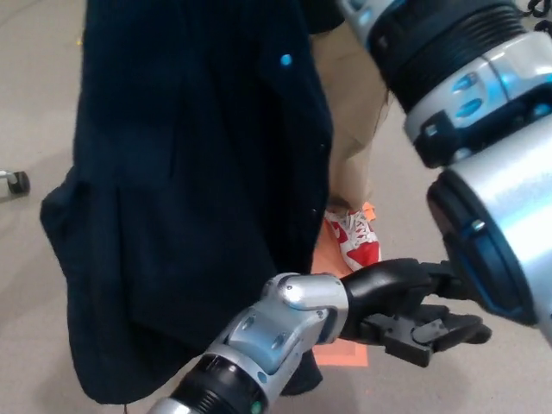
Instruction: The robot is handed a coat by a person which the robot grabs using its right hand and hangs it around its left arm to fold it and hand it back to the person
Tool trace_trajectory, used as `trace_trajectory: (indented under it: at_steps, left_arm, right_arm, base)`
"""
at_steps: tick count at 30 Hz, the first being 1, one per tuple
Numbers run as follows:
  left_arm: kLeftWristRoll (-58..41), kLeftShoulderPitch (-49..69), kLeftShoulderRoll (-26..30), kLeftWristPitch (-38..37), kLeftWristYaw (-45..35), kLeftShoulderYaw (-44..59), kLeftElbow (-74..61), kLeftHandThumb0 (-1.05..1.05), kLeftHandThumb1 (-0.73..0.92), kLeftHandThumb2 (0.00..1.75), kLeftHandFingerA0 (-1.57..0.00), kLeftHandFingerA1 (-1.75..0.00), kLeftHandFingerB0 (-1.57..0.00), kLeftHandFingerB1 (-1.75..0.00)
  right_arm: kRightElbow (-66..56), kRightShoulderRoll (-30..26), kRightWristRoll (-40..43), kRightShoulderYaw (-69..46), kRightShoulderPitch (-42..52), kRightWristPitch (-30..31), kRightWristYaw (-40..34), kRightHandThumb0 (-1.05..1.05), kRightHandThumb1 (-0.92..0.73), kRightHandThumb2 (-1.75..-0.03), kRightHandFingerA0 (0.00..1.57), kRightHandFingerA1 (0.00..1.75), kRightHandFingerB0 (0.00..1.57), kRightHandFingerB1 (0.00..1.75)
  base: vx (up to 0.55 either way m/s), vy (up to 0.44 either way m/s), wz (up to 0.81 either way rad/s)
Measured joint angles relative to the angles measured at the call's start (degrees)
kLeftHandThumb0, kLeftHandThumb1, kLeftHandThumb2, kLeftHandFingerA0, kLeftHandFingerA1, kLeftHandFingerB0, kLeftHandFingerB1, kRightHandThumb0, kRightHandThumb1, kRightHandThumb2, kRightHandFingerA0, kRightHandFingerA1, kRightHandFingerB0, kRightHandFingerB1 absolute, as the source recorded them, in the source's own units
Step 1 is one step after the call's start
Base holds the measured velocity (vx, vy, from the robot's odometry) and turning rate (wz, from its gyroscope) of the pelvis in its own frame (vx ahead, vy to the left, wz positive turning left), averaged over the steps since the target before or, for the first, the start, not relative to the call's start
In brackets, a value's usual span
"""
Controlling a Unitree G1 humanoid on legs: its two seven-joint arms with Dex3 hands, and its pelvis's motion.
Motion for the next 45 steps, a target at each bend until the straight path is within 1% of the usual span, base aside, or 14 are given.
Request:
trace_trajectory:
  at_steps: [1,2,3,4,11,12,13,15,40,41,42,43,44,45]
  left_arm:
    - [0.2,-0.1,0.0,-0.1,0.4,0.0,1.0,-0.6,0.92,0.67,-0.15,-0.38,-0.25,-0.33]
    - [0.5,-0.1,0.0,-0.4,0.8,0.1,2.0,-0.59,0.91,0.67,-0.25,-0.38,-0.33,-0.35]
    - [0.7,-0.1,0.0,-0.5,1.2,0.2,2.5,-0.59,0.91,0.67,-0.25,-0.38,-0.33,-0.35]
    - [0.9,-0.1,0.0,-0.5,1.9,0.8,3.1,-0.56,0.92,0.68,-0.25,-0.4,-0.32,-0.36]
    - [1.1,-0.1,-0.1,-0.2,6.1,4.0,3.4,-0.54,0.92,0.67,-0.26,-0.41,-0.33,-0.36]
    - [1.1,-0.1,-0.1,-0.2,6.3,4.1,3.4,-0.58,0.73,0.62,-0.45,-0.48,-0.42,-0.35]
    - [1.7,-0.2,0.2,-0.3,7.2,3.4,3.5,-0.57,0.57,0.95,-0.38,-0.58,-0.24,-0.47]
    - [3.5,-0.8,0.8,-0.5,9.1,1.4,4.4,-0.64,0.67,0.66,-0.42,-0.45,-0.38,-0.36]
    - [20.1,-10.7,2.7,-11.0,26.6,-9.0,16.9,-0.64,0.67,0.66,-0.42,-0.45,-0.38,-0.36]
    - [20.4,-10.7,2.7,-11.3,26.8,-8.9,17.1,-0.95,0.42,0.58,-1.01,-0.51,-0.98,-0.51]
    - [20.6,-10.9,3.1,-11.4,27.1,-8.8,17.3,-0.95,0.42,0.58,-1.01,-0.51,-0.98,-0.51]
    - [21.2,-11.9,4.2,-11.4,27.2,-8.8,18.0,0.0,0.19,0.46,-0.87,-0.53,-0.83,-0.49]
    - [20.8,-13.0,5.3,-11.6,26.9,-6.9,18.7,-0.08,-0.15,0.6,-0.83,-0.74,-0.81,-0.73]
    - [20.2,-13.7,5.9,-11.8,26.6,-5.2,19.2,0.5,0.26,0.5,-0.79,-0.61,-0.8,-0.56]
  right_arm:
    - [0.0,0.7,0.2,0.0,0.0,-0.1,0.1,-0.36,-0.85,-0.65,1.19,0.64,1.01,0.71]
    - [-0.1,1.7,0.4,0.1,0.0,-0.3,0.2,-0.33,-0.68,-1.08,1.02,0.89,0.84,0.8]
    - [-0.3,2.2,0.5,0.1,0.0,-0.4,0.3,-0.33,-0.68,-1.08,1.02,0.89,0.84,0.8]
    - [-0.9,3.3,0.8,0.1,0.0,-0.5,0.4,-0.38,-0.84,-0.65,1.16,0.67,0.97,0.7]
    - [-7.1,5.6,2.7,0.3,0.0,-1.6,1.7,-0.4,-0.86,-0.67,1.16,0.69,0.98,0.77]
    - [-7.3,5.6,2.9,0.3,0.0,-1.6,1.8,-0.36,-0.86,-0.65,1.19,0.72,0.99,0.86]
    - [-8.6,5.6,3.1,0.4,0.6,-1.5,2.1,-0.36,-0.87,-0.65,1.17,0.74,0.96,0.85]
    - [-12.1,5.6,3.3,0.5,2.1,-0.8,2.9,-0.37,-0.87,-0.68,1.24,0.76,1.05,0.92]
    - [-43.4,5.8,11.2,5.2,8.6,15.7,8.5,-0.37,-0.87,-0.68,1.24,0.76,1.05,0.92]
    - [-43.5,5.8,11.6,5.4,8.7,16.1,8.5,-0.37,-0.87,-0.68,1.24,0.76,1.05,0.92]
    - [-43.6,5.8,11.9,5.5,8.8,16.4,8.5,-0.37,-0.87,-0.68,1.24,0.76,1.05,0.92]
    - [-43.7,5.8,12.1,5.7,8.8,16.6,8.5,-0.37,-0.87,-0.68,1.24,0.76,1.05,0.92]
    - [-43.7,5.7,12.2,6.0,8.9,16.7,8.6,-0.37,-0.87,-0.68,1.24,0.76,1.05,0.92]
    - [-43.7,5.6,12.2,6.0,9.1,16.8,8.6,-0.37,-0.87,-0.68,1.24,0.76,1.05,0.92]
  base:
    - [0.0,0.0,0.0]
    - [0.0,0.0,0.0]
    - [0.0,0.0,0.0]
    - [0.0,0.0,0.0]
    - [0.0,0.0,0.01]
    - [0.0,0.0,0.0]
    - [0.0,0.0,0.0]
    - [0.0,0.0,0.0]
    - [0.0,0.0,0.0]
    - [0.0,0.0,0.0]
    - [0.0,0.0,0.0]
    - [0.0,0.0,0.0]
    - [0.0,0.0,0.0]
    - [0.0,0.0,0.0]
